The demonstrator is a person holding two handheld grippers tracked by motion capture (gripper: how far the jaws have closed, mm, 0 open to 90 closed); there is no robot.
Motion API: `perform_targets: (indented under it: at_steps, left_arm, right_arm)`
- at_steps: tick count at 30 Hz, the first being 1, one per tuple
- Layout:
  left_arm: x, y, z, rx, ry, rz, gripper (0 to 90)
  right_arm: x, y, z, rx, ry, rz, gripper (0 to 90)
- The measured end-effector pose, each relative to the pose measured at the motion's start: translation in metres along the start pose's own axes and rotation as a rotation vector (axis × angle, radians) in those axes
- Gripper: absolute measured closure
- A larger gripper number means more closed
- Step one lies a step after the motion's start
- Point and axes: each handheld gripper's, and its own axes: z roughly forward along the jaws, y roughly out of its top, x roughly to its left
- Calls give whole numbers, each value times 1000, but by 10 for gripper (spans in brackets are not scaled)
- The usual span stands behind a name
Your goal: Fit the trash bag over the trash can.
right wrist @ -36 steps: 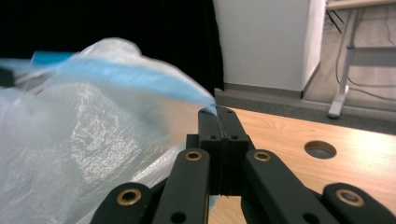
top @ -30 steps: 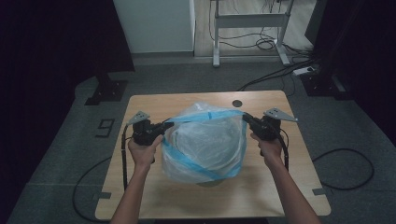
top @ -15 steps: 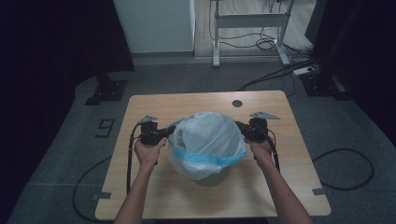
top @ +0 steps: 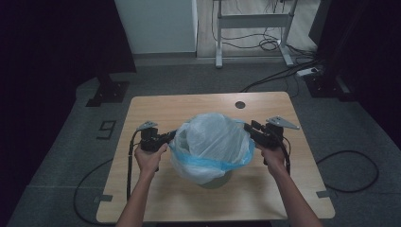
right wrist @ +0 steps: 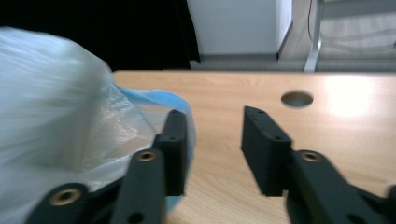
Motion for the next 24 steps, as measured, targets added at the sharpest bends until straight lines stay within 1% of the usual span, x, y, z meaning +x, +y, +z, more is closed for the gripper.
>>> perform_targets:
  at_steps: [2, 3, 5, 7, 9, 11, 14, 16, 17, 21, 24]
  left_arm:
    - [-2, 0, -1, -4, 1, 8, 889]
    - [-3, 0, -2, -10, 1, 10, 890]
    - [-3, 0, -3, -17, 4, 8, 890]
    - [-3, 0, -4, -19, 6, 5, 890]
    - [-3, 0, -6, -23, 6, 3, 890]
    - [-3, 1, -8, -29, 6, 6, 890]
    - [-2, 1, -10, -34, 7, 6, 890]
    - [-2, 1, -10, -34, 7, 4, 890]
    - [-2, 0, -10, -34, 7, 3, 890]
    - [-3, -1, -10, -33, 7, 4, 890]
    - [-4, -1, -11, -33, 7, 6, 890]
  right_arm:
    - [5, 3, -11, -15, 12, -22, 529]
    - [9, 5, -19, -27, 25, -36, 516]
    - [15, 7, -32, -56, 24, -61, 475]
    - [17, 11, -42, -71, 24, -64, 450]
    - [17, 14, -50, -75, 32, -61, 449]
    - [18, 15, -59, -80, 60, -76, 446]
    - [28, 10, -75, -78, 113, -105, 435]
    - [39, 3, -86, -76, 162, -127, 422]
    - [43, 0, -89, -73, 180, -132, 415]
    - [64, -14, -106, -63, 278, -173, 384]
    - [76, -21, -115, -64, 329, -201, 358]
